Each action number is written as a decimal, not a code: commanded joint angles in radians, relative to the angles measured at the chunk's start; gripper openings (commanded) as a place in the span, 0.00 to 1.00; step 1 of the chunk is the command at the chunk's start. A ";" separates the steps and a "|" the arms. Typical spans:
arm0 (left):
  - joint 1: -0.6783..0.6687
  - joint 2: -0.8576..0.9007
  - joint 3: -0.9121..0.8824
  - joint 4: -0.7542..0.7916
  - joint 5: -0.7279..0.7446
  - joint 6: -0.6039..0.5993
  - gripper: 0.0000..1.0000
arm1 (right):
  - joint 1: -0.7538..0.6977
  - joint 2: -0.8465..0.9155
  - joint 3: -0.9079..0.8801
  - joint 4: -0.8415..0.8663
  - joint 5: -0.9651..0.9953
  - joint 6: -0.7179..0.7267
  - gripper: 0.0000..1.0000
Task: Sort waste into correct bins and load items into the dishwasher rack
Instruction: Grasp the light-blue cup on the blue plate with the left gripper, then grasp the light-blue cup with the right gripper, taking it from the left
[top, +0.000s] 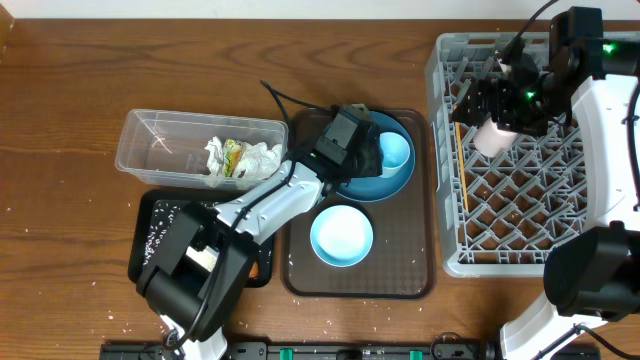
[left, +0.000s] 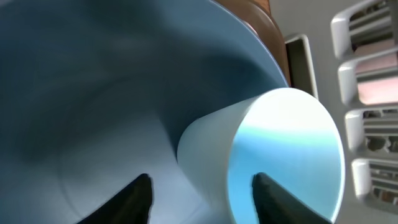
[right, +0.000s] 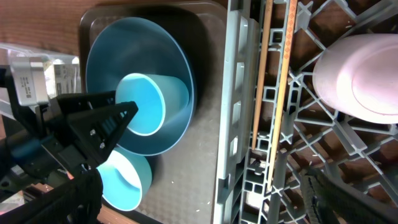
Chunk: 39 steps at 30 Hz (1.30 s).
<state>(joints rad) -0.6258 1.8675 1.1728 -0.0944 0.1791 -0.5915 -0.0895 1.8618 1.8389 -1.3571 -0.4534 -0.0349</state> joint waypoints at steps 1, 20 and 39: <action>0.000 0.012 0.003 -0.005 -0.016 0.003 0.43 | 0.006 -0.006 0.011 0.000 -0.014 -0.011 0.99; 0.012 -0.023 0.003 -0.034 -0.007 0.003 0.06 | 0.006 -0.006 0.011 0.000 -0.014 -0.011 0.99; 0.421 -0.239 0.003 -0.074 0.973 -0.024 0.06 | 0.006 -0.006 0.011 0.000 -0.014 -0.011 0.99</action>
<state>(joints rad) -0.2409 1.6234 1.1728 -0.1612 0.8883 -0.6075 -0.0895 1.8618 1.8393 -1.3567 -0.4538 -0.0349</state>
